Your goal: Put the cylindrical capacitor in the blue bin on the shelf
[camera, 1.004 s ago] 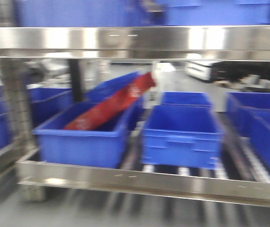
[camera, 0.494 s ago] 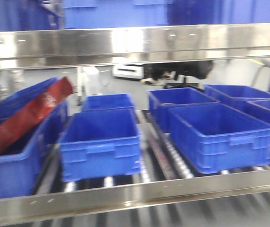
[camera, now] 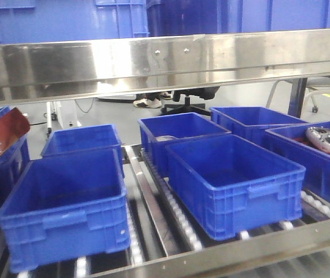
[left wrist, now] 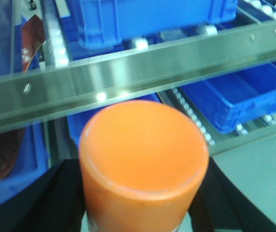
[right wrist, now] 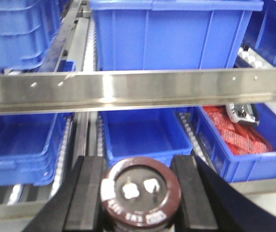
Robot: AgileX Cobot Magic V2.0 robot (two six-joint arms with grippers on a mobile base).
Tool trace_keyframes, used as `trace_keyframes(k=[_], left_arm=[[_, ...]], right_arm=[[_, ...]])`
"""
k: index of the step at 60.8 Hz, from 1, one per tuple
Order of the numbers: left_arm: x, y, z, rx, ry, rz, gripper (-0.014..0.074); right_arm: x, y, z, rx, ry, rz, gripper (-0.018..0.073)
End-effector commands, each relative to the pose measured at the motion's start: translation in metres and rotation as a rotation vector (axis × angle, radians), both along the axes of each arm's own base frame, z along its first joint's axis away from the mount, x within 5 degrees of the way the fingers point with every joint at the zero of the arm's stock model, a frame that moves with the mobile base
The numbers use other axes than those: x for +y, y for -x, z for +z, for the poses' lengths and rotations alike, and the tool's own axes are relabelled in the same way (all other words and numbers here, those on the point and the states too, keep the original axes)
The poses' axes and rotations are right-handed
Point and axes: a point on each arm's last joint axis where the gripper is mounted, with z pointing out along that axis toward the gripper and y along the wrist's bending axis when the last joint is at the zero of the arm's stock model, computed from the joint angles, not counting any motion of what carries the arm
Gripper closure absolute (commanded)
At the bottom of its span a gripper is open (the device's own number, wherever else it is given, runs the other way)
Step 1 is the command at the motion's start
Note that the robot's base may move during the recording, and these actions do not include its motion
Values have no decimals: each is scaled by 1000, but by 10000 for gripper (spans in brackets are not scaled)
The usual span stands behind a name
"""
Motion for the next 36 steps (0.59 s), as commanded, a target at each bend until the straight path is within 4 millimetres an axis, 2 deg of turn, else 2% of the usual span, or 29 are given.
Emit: trace_keyframes(k=[1,36], left_arm=[[-1,0,5,-35,9,-10,707],[-1,0,5,-35,9,-10,707]], right_arm=[[0,0,4,-31,3,-1,585],[0,0,4,-31,3,-1,585]])
